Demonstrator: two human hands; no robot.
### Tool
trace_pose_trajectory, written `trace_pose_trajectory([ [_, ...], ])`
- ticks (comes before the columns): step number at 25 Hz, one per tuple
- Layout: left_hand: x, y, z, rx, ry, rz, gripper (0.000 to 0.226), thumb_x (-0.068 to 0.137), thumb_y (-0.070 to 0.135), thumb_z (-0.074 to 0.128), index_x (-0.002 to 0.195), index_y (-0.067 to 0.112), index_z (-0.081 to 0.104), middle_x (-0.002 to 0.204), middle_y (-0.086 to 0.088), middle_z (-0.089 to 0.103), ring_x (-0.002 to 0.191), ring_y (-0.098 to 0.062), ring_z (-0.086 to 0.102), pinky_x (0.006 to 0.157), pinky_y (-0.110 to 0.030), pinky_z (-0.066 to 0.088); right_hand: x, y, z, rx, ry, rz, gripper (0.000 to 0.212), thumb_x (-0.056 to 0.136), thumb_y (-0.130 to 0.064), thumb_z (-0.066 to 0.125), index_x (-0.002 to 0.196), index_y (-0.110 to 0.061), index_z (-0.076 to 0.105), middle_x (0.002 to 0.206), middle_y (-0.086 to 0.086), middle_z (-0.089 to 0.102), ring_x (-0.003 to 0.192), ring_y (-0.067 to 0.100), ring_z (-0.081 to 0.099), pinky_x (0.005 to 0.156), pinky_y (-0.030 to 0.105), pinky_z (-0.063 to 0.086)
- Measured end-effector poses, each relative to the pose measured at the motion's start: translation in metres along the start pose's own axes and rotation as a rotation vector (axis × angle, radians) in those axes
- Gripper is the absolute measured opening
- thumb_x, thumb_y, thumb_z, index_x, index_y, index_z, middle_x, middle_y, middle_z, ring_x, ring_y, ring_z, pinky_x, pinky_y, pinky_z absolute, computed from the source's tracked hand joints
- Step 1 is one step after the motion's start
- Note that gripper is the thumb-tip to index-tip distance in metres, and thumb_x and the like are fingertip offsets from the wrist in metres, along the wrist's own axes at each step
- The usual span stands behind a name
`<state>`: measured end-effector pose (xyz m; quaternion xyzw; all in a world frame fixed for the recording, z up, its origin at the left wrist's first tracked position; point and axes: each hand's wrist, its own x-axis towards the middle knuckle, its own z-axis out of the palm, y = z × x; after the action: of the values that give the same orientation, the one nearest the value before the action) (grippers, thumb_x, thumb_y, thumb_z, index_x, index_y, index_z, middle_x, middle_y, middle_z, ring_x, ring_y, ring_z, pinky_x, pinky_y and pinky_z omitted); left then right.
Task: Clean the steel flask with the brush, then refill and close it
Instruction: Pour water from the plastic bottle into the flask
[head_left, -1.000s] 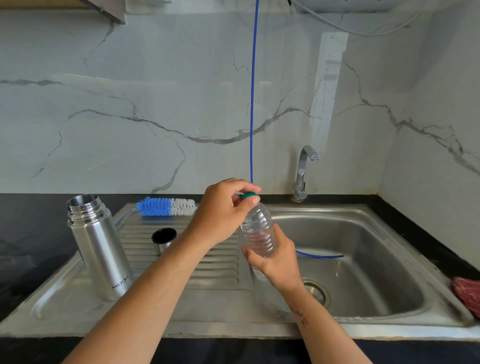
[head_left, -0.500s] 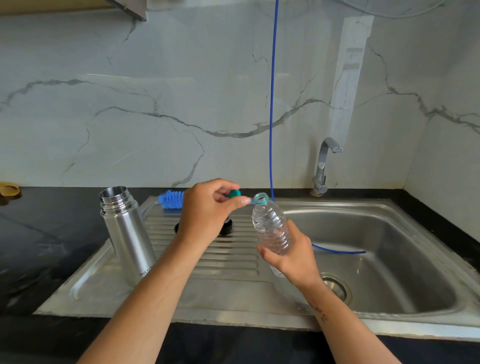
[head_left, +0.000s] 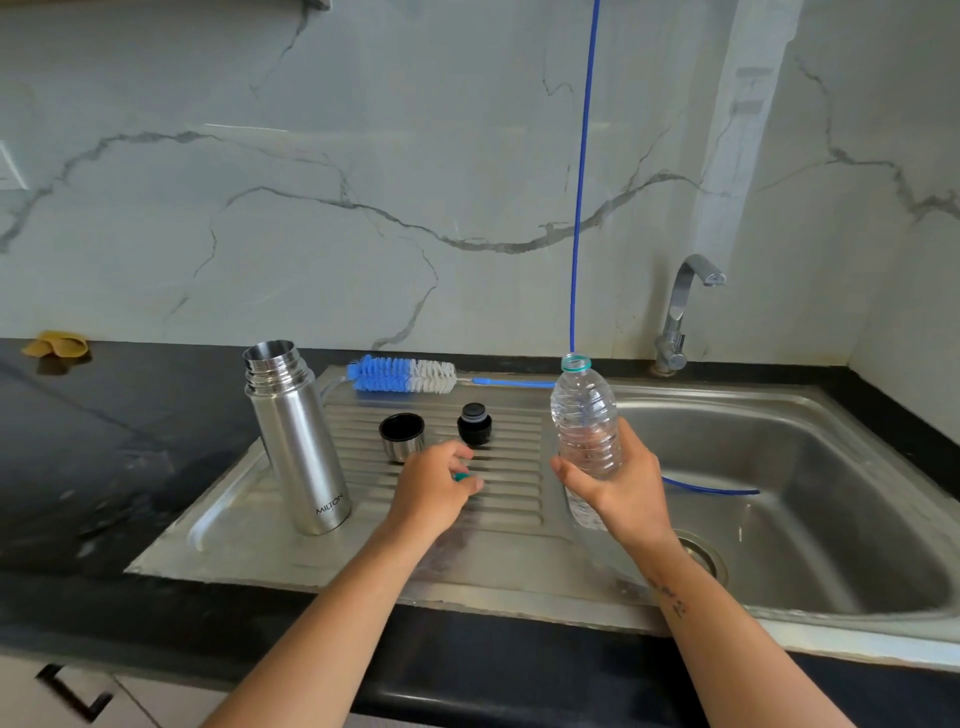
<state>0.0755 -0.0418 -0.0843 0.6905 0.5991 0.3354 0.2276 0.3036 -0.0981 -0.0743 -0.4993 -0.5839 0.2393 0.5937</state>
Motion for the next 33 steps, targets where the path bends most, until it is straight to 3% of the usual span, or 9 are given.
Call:
trace_pose_trajectory([
  [9,0.001,-0.014,0.006,0.013,-0.019,-0.025,0.065,0.081,0.025,0.086,0.14,0.02,0.059,0.11,0.01,0.074,0.1,-0.005,0.061,0.085,-0.019,0.038,0.0,-0.001,0.0,0.019,-0.022,0.0,0.042,0.076,-0.019,0.09,0.11,-0.023,0.065,0.092,-0.008,0.074,0.085,0.01,0.072,0.075,0.02,0.057],
  [13,-0.012,-0.004,-0.011,-0.044,0.029,0.02,0.064,0.086,0.03,0.081,0.143,0.027,0.054,0.115,0.015,0.069,0.114,-0.007,0.061,0.09,-0.02,0.038,-0.001,0.0,0.0,0.002,-0.023,-0.009,0.041,0.077,-0.02,0.09,0.108,-0.023,0.064,0.092,-0.012,0.073,0.084,0.009,0.071,0.074,0.019,0.056],
  [16,-0.035,0.013,-0.044,-0.14,0.332,0.173,0.048,0.088,0.028,0.078,0.132,0.027,0.06,0.107,0.017,0.069,0.099,0.004,0.063,0.08,-0.009,0.044,0.0,0.0,0.0,0.008,-0.019,-0.01,0.042,0.076,-0.02,0.09,0.109,-0.023,0.064,0.091,-0.008,0.074,0.084,0.009,0.071,0.074,0.019,0.056],
  [19,-0.059,0.018,-0.082,-0.195,0.836,0.303,0.037,0.085,0.021,0.082,0.115,0.013,0.06,0.098,0.0,0.061,0.084,-0.015,0.059,0.071,-0.019,0.048,-0.001,0.0,0.0,0.011,-0.02,-0.013,0.042,0.076,-0.02,0.09,0.109,-0.023,0.064,0.091,-0.007,0.074,0.084,0.008,0.071,0.073,0.017,0.055],
  [21,-0.062,0.005,-0.097,-0.235,0.996,0.19,0.057,0.078,0.024,0.089,0.118,0.009,0.052,0.11,-0.008,0.05,0.094,-0.024,0.053,0.079,-0.032,0.048,-0.001,0.0,0.0,0.011,-0.029,-0.016,0.042,0.076,-0.02,0.09,0.109,-0.022,0.064,0.092,-0.007,0.074,0.084,0.008,0.071,0.073,0.016,0.054],
  [23,-0.055,-0.012,-0.106,-0.252,0.936,0.012,0.081,0.068,0.034,0.094,0.129,0.009,0.046,0.125,-0.009,0.043,0.112,-0.024,0.05,0.093,-0.038,0.047,-0.002,0.0,0.001,0.005,-0.034,-0.017,0.042,0.076,-0.021,0.09,0.109,-0.022,0.064,0.092,-0.007,0.074,0.084,0.008,0.071,0.073,0.018,0.055],
  [25,-0.048,-0.022,-0.111,-0.273,0.767,-0.11,0.093,0.062,0.04,0.097,0.135,0.016,0.044,0.132,-0.003,0.043,0.117,-0.021,0.05,0.093,-0.036,0.047,-0.002,0.001,0.001,-0.006,-0.032,-0.018,0.042,0.076,-0.022,0.09,0.11,-0.022,0.064,0.092,-0.006,0.074,0.085,0.009,0.072,0.074,0.019,0.056],
  [28,-0.044,-0.029,-0.11,-0.33,0.648,-0.146,0.085,0.066,0.038,0.095,0.134,0.02,0.046,0.124,0.001,0.055,0.106,-0.018,0.059,0.079,-0.028,0.045,-0.002,0.0,0.0,-0.007,-0.035,-0.007,0.044,0.076,-0.023,0.09,0.111,-0.023,0.064,0.095,-0.007,0.074,0.086,0.007,0.072,0.074,0.016,0.055],
  [33,-0.039,-0.032,-0.115,-0.344,0.617,-0.194,0.065,0.076,0.033,0.089,0.126,0.017,0.051,0.109,0.0,0.063,0.099,-0.023,0.063,0.077,-0.034,0.046,-0.004,-0.005,-0.001,0.008,-0.02,-0.018,0.044,0.076,-0.031,0.09,0.11,-0.028,0.063,0.095,-0.013,0.074,0.088,0.007,0.072,0.076,0.017,0.056],
])
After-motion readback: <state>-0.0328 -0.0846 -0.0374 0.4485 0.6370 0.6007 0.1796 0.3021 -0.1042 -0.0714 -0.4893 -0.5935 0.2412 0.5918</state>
